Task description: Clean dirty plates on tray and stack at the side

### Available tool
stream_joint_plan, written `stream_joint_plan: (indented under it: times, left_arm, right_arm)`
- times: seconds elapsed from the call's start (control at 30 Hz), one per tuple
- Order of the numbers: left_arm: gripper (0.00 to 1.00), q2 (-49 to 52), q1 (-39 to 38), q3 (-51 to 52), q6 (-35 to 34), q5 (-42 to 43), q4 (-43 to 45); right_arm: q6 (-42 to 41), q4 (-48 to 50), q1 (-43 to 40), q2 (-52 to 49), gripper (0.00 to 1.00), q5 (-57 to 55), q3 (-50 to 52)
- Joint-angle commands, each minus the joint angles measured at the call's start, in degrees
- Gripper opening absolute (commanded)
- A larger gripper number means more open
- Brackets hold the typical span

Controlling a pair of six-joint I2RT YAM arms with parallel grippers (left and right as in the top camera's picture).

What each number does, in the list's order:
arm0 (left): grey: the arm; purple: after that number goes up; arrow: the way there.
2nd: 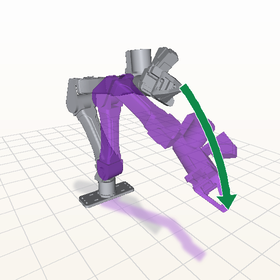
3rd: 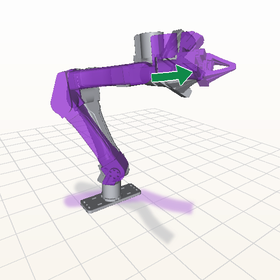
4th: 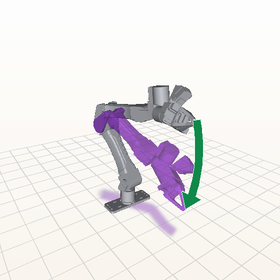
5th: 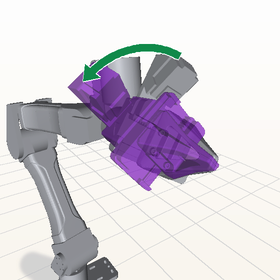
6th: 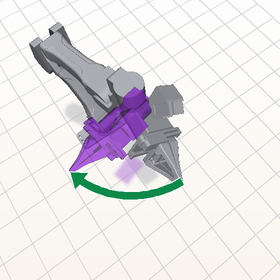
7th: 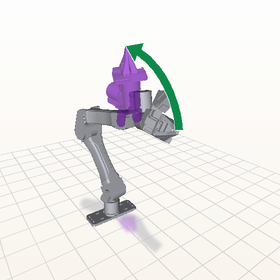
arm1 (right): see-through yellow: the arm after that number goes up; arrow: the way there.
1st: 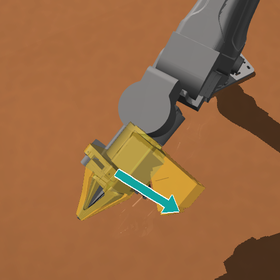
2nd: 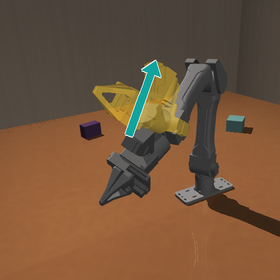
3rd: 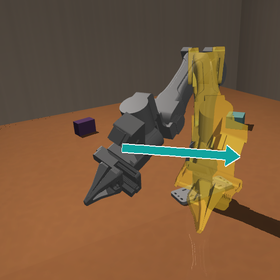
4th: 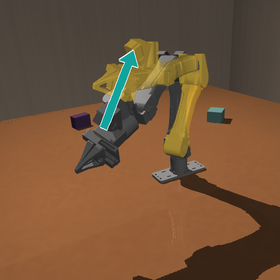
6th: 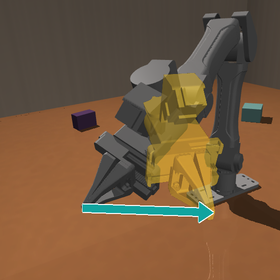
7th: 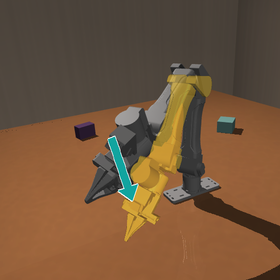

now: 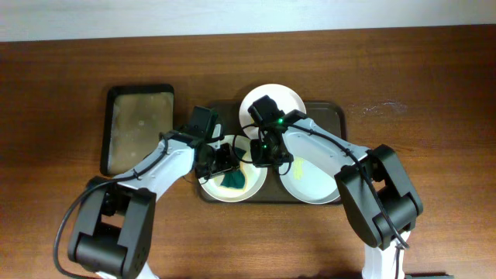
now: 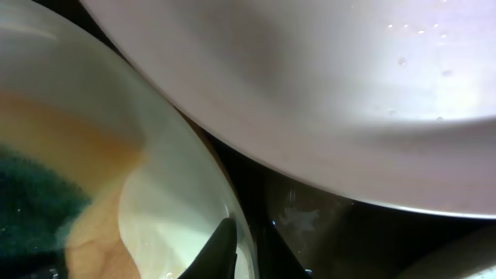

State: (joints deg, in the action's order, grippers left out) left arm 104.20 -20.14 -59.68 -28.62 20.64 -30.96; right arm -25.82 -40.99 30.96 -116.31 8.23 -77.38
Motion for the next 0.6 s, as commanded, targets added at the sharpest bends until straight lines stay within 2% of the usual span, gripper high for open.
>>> stream_joint_plan:
  times: [0.0,0.07,0.13,0.37,0.57]
  left_arm:
    - [0.36,2.0,-0.3,0.6,3.0,-1.4,-0.8]
    - [0.21,2.0,-0.3,0.6,3.0,-4.2,-1.0]
    - [0.01,2.0,-0.3,0.6,3.0,-9.6,-1.7]
    - [0.0,2.0,-0.3,0.6,3.0,-31.3,-7.5]
    - [0.0,1.4,-0.3,-1.5,3.0,-45.1,-11.8]
  right_arm:
    - [-0.4,0.1,0.2,-1.5,0.12,-1.2,1.6]
    - [-0.4,0.1,0.2,-1.5,0.12,-1.2,1.6]
    - [-0.4,0.0,0.2,-1.5,0.12,-1.2,1.6]
    - [0.0,0.0,0.2,-1.5,0.12,-1.4,1.6]
    - [0.0,0.0,0.2,-1.5,0.12,-1.4,1.6]
